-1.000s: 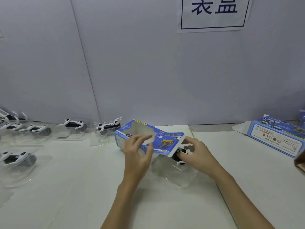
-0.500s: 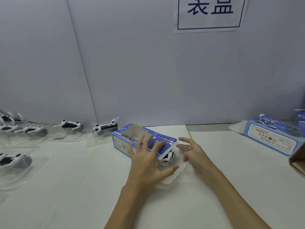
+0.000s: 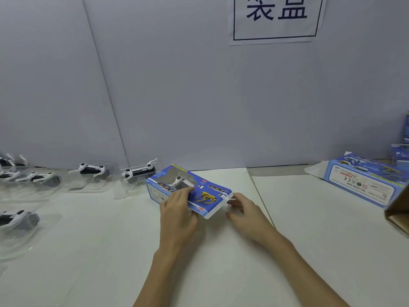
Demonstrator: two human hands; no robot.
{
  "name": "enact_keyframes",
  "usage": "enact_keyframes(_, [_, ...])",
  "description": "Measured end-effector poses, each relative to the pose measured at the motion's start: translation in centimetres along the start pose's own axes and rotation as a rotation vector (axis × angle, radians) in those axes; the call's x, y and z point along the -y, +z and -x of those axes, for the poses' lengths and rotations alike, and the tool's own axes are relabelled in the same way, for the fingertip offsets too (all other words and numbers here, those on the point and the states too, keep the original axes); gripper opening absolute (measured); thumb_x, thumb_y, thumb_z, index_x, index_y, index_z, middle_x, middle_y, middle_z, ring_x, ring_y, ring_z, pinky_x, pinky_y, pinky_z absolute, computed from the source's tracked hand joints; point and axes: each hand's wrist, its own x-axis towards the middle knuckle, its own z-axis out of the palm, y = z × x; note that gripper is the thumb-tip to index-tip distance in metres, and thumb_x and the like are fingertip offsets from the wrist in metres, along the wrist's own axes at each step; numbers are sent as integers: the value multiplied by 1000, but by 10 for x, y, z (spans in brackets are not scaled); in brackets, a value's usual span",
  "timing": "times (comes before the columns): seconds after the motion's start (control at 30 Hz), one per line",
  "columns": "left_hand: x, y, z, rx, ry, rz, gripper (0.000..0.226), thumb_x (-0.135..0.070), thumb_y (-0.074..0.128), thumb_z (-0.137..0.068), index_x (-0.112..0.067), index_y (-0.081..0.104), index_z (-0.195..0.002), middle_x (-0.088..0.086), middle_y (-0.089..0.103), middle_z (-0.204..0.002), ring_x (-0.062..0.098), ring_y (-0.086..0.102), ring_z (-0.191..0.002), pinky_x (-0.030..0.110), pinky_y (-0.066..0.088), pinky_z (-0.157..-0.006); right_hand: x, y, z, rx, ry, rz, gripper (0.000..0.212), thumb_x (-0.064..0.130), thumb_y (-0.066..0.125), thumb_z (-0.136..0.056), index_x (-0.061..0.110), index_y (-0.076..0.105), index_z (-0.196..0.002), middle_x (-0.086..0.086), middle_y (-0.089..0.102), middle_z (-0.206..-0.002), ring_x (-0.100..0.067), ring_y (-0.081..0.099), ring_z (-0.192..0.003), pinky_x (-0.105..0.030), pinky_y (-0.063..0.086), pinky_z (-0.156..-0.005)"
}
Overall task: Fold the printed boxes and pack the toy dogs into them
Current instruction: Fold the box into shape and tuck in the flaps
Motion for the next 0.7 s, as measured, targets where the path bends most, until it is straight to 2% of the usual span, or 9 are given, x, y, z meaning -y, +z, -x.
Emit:
enact_keyframes(0.17, [0,5,1,-109,68,72,56,16,74,-69,-18,73,-114,-9,72,-111,20,64,-108,32,36,-88,1,8,2,-23,-61,-41,40,28,68,-98,42,52,-133,24,66,-124,8,62,-108,-6,46,-80])
enact_keyframes(0.27, [-12,2,0,-168,96,153,68,25,60,-64,-19,74,-115,-11,73,-115,18,64,-111,23,36,-97,5,12,2,-34,-81,-166,37,36,68,-99,40,56,-133,31,63,-129,11,59,-115,-9,47,-91])
enact_keyframes(0.33, [-19,1,-1,-208,109,268,71,27,60,-65,-19,74,-117,-13,73,-116,18,66,-112,40,47,-101,9,13,2,-95,-115,-200,32,35,70,-98,42,60,-128,34,65,-123,11,62,-109,-6,48,-84])
enact_keyframes(0.37, [-22,0,-1,-214,117,323,68,22,64,-69,-20,73,-121,-17,72,-118,16,66,-114,47,50,-100,12,13,2,-152,-127,-206,29,34,72,-97,45,63,-122,36,66,-115,11,64,-100,-4,47,-77])
enact_keyframes(0.43, [-25,1,1,-184,118,408,61,-6,79,-81,-29,62,-135,-21,65,-129,12,60,-122,44,49,-105,19,9,2,-282,-139,-216,21,31,75,-94,47,65,-105,34,69,-98,5,66,-85,-7,47,-67])
enact_keyframes(0.5, [-28,-1,5,-65,107,473,89,-46,87,-79,-39,38,-153,-23,48,-149,14,49,-136,31,43,-110,25,2,2,-395,-176,-225,21,29,75,-94,46,65,-89,28,69,-84,1,63,-73,-9,45,-61])
enact_keyframes(0.53, [-28,0,6,-16,121,501,105,-53,89,-75,-41,26,-158,-22,38,-157,17,44,-142,29,41,-111,28,-3,2,-444,-197,-226,24,30,74,-95,46,63,-81,25,67,-75,0,60,-66,-10,42,-58])
enact_keyframes(0.6, [-27,0,5,-9,161,506,117,-48,93,-73,-45,15,-160,-20,32,-163,18,38,-147,29,38,-111,35,-13,6,-527,-235,-237,28,36,73,-96,47,60,-72,21,60,-62,-2,51,-55,-10,37,-53])
enact_keyframes(0.7, [-29,-2,-1,-145,170,520,100,-42,90,-79,-45,24,-153,-12,43,-158,20,44,-145,41,47,-108,49,-25,13,-569,-294,-254,17,54,68,-94,39,67,-87,18,59,-65,-6,50,-56,-9,37,-54])
